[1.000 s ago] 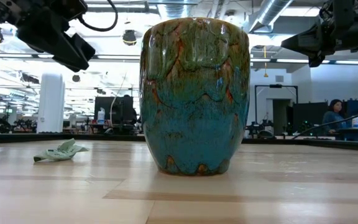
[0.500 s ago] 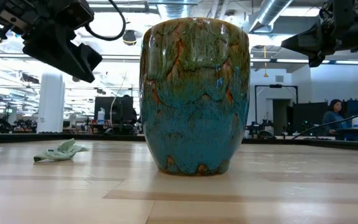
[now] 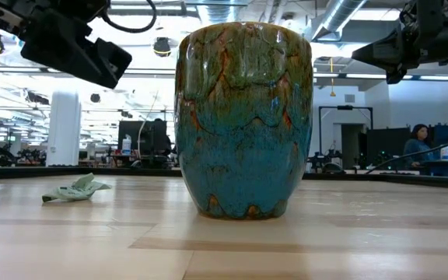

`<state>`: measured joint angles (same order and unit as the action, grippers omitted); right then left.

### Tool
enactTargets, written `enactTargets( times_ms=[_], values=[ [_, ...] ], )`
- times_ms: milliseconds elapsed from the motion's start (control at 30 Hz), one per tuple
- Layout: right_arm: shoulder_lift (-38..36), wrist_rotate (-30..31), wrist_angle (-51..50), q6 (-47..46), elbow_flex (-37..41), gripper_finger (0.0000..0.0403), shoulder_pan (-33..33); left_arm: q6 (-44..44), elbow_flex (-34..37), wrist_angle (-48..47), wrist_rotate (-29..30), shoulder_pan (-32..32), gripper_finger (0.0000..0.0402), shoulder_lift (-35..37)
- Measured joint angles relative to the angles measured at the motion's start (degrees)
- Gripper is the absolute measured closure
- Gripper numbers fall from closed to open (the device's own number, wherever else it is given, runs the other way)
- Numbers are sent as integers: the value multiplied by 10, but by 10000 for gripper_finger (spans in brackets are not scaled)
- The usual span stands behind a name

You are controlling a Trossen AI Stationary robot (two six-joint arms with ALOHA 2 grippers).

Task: Pick and place items into bin
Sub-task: Put the stevia packet into the bottom transparent bin

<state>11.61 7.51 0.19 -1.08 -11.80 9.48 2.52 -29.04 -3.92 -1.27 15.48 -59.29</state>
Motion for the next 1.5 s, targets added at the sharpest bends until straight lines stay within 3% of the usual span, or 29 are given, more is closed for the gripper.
enactTargets(
  times_ms=[267,533,933,1167,1500],
  values=[
    [0,0,0,0,0,403,0,25,0,7,-55,3,300,-38],
    [0,0,0,0,0,403,0,25,-1,20,20,2,300,-133],
    [0,0,0,0,0,403,0,17,-2,15,31,2,297,-221],
    [0,0,0,0,0,403,0,-1,-11,3,32,2,258,-217],
    [0,0,0,0,0,403,0,-8,-76,-116,2,2,201,-217]
  ],
)
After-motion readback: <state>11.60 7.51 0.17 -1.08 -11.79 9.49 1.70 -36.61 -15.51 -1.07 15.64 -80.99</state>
